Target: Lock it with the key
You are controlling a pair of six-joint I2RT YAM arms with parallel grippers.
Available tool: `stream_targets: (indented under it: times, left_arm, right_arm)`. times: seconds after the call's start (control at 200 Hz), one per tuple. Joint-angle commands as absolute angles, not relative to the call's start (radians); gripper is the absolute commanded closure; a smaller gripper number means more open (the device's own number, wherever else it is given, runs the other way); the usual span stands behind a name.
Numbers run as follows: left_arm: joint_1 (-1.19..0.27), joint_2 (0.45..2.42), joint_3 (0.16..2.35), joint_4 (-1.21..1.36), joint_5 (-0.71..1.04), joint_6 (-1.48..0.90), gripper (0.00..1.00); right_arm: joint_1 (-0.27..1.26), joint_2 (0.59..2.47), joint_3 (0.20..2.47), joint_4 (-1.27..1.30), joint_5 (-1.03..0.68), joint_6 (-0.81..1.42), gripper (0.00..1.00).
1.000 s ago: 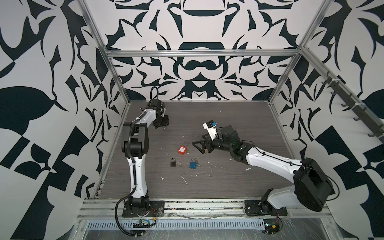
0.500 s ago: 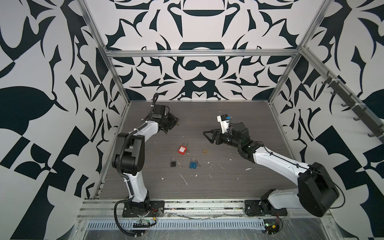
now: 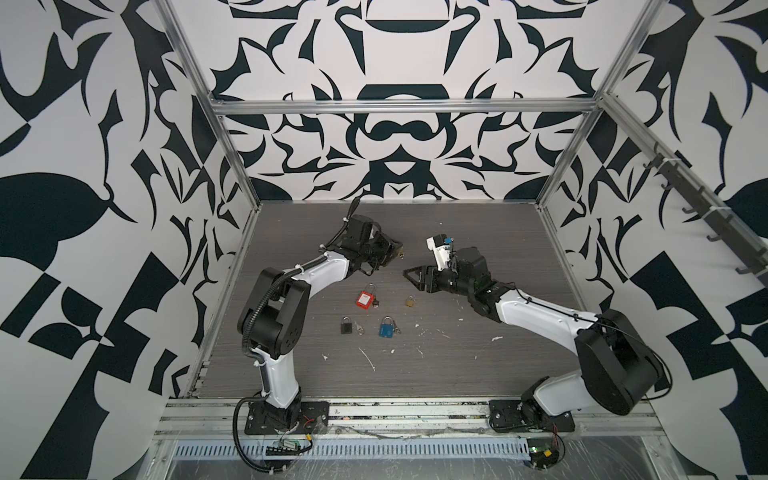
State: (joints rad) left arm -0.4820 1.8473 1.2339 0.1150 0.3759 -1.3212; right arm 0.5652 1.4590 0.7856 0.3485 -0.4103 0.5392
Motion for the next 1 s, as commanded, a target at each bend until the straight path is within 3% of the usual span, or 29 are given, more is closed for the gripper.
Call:
stream_targets:
  times: [0.0, 0.52, 0.995]
  left_arm:
    - [-0.494, 1.856, 1.281, 0.167, 0.393, -1.357, 1.0]
    - [-0.514, 1.827, 1.294, 0.13, 0.391, -1.288, 1.0]
    - [-0.531, 1.824, 1.339, 0.085, 0.408, -1.226, 1.0]
  right_arm:
    - [0.568, 1.449, 0.849, 0.352, -0.365, 0.473, 0.42]
    - [0.516, 1.482, 0.851, 0.477, -0.255, 0.612, 0.68]
    - [0.481, 1.59, 0.937, 0.405, -0.339, 0.596, 0.72]
